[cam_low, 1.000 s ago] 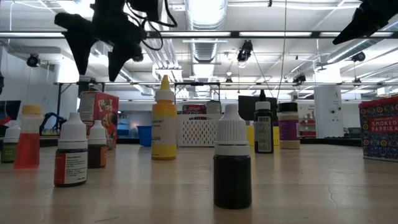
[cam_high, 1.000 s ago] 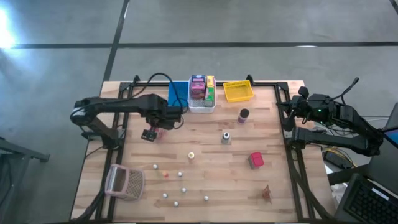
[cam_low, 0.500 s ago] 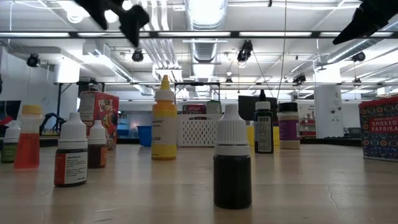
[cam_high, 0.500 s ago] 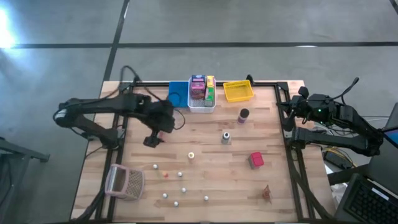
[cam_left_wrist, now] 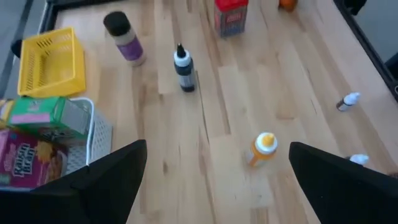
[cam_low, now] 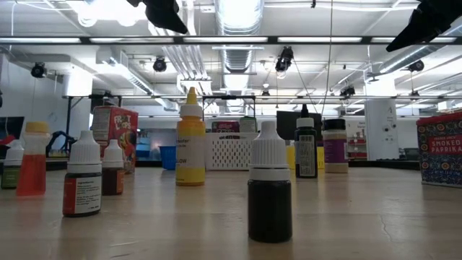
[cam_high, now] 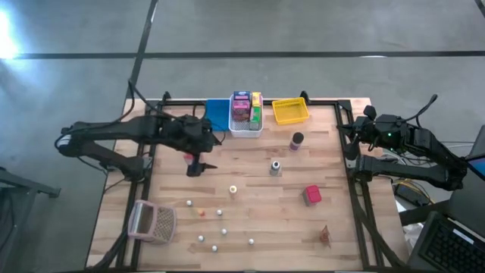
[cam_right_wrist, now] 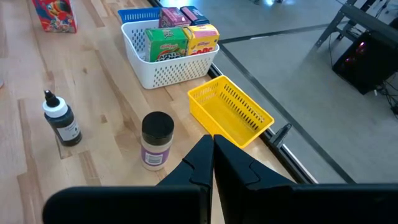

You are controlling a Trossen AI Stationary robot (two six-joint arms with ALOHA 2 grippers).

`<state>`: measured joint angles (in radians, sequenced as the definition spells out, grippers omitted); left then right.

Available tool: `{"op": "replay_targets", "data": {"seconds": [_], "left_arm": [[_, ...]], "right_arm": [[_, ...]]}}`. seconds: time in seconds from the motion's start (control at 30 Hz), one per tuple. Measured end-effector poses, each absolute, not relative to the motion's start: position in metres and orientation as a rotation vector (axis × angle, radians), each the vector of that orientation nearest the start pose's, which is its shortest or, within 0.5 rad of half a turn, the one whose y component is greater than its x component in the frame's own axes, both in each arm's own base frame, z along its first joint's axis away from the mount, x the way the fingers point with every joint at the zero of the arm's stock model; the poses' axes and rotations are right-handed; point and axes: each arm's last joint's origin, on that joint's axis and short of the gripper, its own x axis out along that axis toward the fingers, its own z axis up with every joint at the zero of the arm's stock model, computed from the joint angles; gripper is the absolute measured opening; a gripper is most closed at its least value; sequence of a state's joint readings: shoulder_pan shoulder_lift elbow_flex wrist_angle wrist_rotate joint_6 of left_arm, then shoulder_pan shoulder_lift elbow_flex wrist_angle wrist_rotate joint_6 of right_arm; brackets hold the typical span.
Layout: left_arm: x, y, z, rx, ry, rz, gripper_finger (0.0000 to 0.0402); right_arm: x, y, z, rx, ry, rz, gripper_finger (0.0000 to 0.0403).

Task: Pick & Place Kitchen Items
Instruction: Put the red cereal box into the white bin

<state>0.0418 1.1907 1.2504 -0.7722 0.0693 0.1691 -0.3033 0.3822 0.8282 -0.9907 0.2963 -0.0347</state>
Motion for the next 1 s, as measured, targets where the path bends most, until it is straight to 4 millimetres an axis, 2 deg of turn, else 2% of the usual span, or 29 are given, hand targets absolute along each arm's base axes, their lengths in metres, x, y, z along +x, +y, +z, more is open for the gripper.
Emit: {"op": "replay_targets", "data": {"seconds": [0.23, 0.43, 0.53, 0.73, 1.0], "left_arm": [[0.237, 0.01, 0.356, 0.13, 0.722, -0.012, 0.0388], [0.219, 0.008, 0.36, 0.094, 0.765, 0.083, 0.034], [0.211, 0.006, 0.36, 0.011, 0.785, 0.137, 0.0318], [0.205, 0.008, 0.357, -0.219, 0.796, 0.372, 0.0283], [0.195, 0.011, 0.351, -0.348, 0.841, 0.544, 0.0273]], "right_arm": [[0.047, -0.024, 0.312, -0.032, 0.563, -0.575, 0.0008], [0.047, -0.024, 0.312, -0.031, 0.563, -0.575, 0.0008], [0.047, -0.024, 0.312, -0.031, 0.563, -0.575, 0.0008], [0.047, -0.024, 0.312, -0.032, 0.563, -0.575, 0.0008], [0.047, -0.024, 0.312, -0.032, 0.563, -0.575, 0.0008]]}}
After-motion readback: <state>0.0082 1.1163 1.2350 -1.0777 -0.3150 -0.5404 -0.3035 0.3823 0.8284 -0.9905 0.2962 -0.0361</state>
